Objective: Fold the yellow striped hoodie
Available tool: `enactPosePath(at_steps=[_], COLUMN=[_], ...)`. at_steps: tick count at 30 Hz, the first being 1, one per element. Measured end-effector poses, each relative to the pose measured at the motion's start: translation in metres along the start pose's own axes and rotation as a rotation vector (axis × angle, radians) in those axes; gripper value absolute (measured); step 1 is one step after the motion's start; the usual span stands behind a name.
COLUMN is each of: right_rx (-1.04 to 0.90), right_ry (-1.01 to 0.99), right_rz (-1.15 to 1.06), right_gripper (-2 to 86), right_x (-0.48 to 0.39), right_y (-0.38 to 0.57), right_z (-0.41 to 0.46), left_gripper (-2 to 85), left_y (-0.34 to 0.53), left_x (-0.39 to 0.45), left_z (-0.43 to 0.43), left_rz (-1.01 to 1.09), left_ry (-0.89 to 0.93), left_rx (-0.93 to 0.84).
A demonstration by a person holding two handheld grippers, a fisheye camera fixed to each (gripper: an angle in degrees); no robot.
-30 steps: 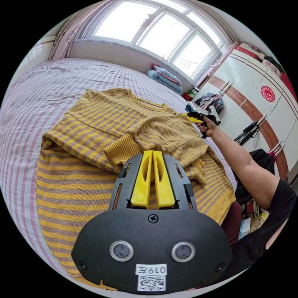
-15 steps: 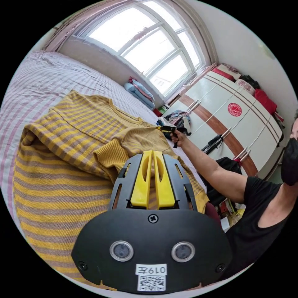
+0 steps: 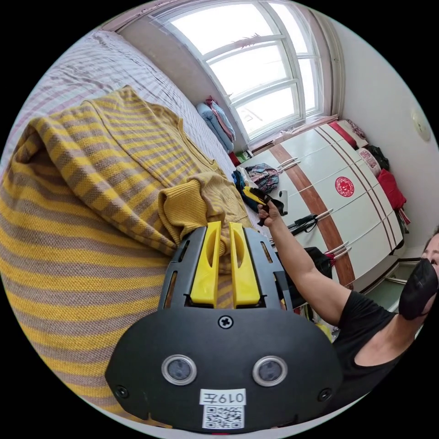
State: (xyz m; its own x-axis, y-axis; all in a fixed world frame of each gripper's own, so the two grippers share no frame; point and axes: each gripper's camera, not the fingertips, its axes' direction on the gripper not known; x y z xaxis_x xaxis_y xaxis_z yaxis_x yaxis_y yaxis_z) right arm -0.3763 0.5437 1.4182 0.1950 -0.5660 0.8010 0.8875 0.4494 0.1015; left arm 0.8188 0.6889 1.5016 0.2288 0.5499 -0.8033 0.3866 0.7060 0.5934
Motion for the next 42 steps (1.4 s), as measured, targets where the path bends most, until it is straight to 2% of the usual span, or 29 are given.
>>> enactPosePath(at_steps=[2,4,7,14,16,18,23,27,30,35,38,40,42], right_rx=[-0.051,-0.154,-0.209,-0.139,-0.137,-0.128,-0.078,-0.157,-0.047,0.079,-0.044,-0.164,-0.146], right_ry=[0.031,0.145,0.138,0.018,-0.068,-0.071,-0.075,-0.077,0.008,0.013,0.107,0.083,0.077], right_rz=[-0.069,-0.134,-0.107,0.130,0.184,0.181,0.213,0.157,0.119,-0.013,0.002,0.038,0.072], right_gripper=[8.7,11.3,11.5,7.1,3.0,1.5,2.0,8.4,9.7,8.5,9.2,8.7,7.8], right_x=[-0.015,-0.032,-0.033,-0.003,0.010,0.015,0.027,0.017,0.003,-0.024,-0.029,-0.026,-0.023], right_y=[0.011,0.028,0.036,0.030,0.033,0.036,0.039,0.032,0.024,0.000,-0.024,-0.034,-0.034], right_z=[-0.009,-0.002,0.014,0.046,0.055,0.056,0.055,0.069,0.049,0.043,0.060,0.078,0.081], left_gripper=[1.3,1.3,1.3,0.9,0.8,0.8,0.8,0.7,0.8,1.1,1.6,1.7,1.9], left_y=[-0.003,-0.006,-0.009,-0.012,-0.014,-0.016,-0.016,-0.016,-0.015,-0.012,-0.010,-0.008,-0.006], left_x=[0.000,0.000,-0.004,-0.004,-0.005,-0.007,-0.007,-0.006,-0.004,-0.004,-0.004,-0.002,0.001], left_z=[-0.002,-0.004,-0.008,-0.026,-0.027,-0.025,-0.028,-0.031,-0.032,-0.034,-0.034,-0.034,-0.033], left_rz=[0.005,0.009,0.000,0.056,0.047,0.021,-0.022,-0.021,-0.022,-0.038,-0.056,-0.058,-0.059], left_ry=[-0.016,-0.031,-0.023,0.086,0.079,0.056,-0.015,0.004,0.006,0.042,0.065,0.064,0.063], left_rx=[-0.003,-0.007,-0.005,0.087,0.080,0.048,0.047,0.053,0.049,0.047,0.048,0.044,0.044])
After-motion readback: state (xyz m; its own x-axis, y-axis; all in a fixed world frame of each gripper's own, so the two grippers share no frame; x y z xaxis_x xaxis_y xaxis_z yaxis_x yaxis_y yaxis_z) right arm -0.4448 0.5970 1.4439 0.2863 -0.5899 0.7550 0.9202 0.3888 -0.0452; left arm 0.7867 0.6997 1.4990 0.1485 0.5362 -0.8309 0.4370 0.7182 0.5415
